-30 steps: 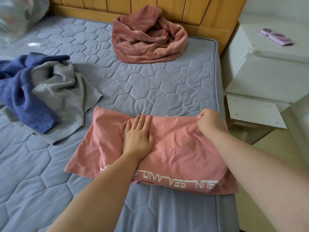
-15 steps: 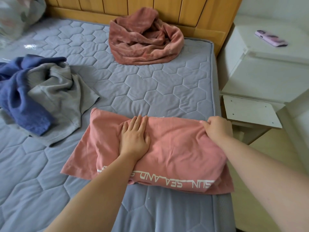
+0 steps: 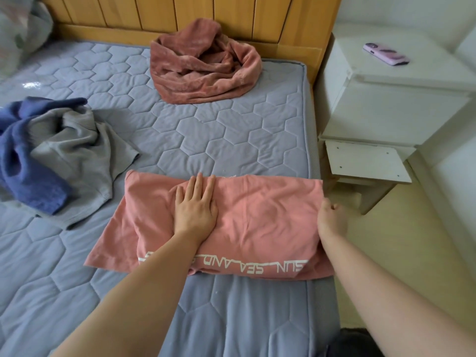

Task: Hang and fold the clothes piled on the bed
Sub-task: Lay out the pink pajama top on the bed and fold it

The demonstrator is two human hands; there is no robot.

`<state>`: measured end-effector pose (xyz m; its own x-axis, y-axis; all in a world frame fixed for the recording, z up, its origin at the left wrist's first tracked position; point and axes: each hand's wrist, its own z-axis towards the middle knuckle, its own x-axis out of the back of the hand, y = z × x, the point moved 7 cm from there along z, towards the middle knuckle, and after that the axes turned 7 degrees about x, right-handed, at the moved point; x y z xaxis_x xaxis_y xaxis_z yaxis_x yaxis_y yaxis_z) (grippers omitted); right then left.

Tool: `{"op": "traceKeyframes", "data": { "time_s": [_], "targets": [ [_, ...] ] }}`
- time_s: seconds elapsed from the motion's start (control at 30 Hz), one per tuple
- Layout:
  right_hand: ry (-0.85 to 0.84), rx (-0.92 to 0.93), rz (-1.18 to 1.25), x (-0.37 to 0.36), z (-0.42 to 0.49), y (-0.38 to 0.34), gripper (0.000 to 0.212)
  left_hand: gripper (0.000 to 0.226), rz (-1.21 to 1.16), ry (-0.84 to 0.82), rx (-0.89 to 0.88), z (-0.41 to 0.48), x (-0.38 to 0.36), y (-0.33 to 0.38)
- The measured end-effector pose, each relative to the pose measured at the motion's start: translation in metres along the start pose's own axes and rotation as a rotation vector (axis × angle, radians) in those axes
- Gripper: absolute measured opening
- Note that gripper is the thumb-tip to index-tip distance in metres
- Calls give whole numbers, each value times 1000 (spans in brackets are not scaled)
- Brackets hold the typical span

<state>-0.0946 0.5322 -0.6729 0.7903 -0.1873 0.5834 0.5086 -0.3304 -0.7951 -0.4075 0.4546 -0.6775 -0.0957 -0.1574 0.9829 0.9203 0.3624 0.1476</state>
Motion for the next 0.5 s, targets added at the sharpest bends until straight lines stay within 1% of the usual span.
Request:
{"op": "traceKeyframes", "data": {
  "time_s": [0.1,0.13,0.2,0.27,0.3,0.37,0.43,0.5],
  "targets": [
    [-10,5,29,6,-28,16,38,68,7,-108,-61,-8,10,28],
    [-24,-3,21,8,-32,17,39,66,0,-152,-132,-13,12,48],
    [-64,-30,-20,14,-34,17,42,64,14,-243,-341,-37,10,96],
    [-96,-56,-67,21,-34,17,45,74,55,-332,-500,-70,-1,138],
    [-122,-69,-84,24,-35,20,46,80,73,-359,-520,-85,-7,150],
    [-185,-67,-96,27,-36,26,45,88,83,-368,-480,-101,-18,160],
    [-239,-43,-61,25,-37,25,49,87,78,-355,-435,-107,-21,162],
    [-230,-19,-19,24,-40,20,56,86,62,-356,-422,-108,-21,162]
  ]
}}
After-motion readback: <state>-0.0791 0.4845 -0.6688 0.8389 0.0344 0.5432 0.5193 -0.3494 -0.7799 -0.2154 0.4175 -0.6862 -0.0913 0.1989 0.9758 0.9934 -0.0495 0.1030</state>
